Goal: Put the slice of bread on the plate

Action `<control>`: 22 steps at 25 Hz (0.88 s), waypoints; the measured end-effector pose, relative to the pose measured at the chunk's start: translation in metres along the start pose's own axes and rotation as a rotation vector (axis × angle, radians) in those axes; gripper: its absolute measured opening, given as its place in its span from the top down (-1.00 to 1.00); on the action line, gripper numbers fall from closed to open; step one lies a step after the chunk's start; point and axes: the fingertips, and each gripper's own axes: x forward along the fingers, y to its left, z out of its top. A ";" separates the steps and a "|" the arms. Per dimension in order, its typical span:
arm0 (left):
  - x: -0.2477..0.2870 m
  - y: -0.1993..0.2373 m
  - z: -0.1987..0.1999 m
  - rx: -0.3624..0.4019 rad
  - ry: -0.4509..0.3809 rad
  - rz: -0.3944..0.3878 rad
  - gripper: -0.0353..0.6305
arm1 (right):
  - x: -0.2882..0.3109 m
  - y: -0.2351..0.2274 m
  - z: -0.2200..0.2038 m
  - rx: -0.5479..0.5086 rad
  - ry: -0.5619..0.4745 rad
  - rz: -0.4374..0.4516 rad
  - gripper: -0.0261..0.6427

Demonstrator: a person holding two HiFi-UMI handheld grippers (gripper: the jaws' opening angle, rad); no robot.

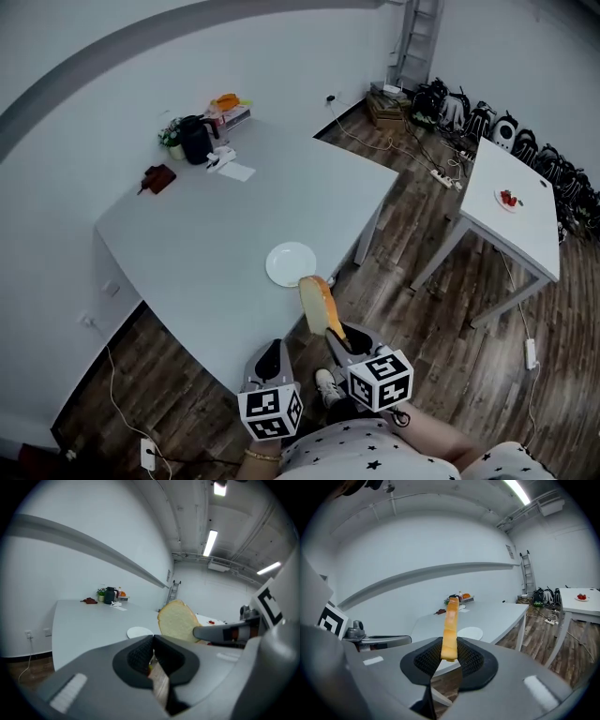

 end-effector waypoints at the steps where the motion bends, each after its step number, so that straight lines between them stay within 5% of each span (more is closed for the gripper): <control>1: 0.011 0.004 0.005 -0.005 0.000 0.010 0.87 | 0.012 -0.006 0.005 -0.001 0.010 0.009 0.67; 9: 0.086 0.022 0.037 -0.016 -0.018 0.054 0.87 | 0.106 -0.038 0.024 -0.002 0.106 0.094 0.67; 22: 0.154 0.062 0.049 -0.057 0.028 0.155 0.87 | 0.228 -0.063 0.011 0.230 0.326 0.168 0.67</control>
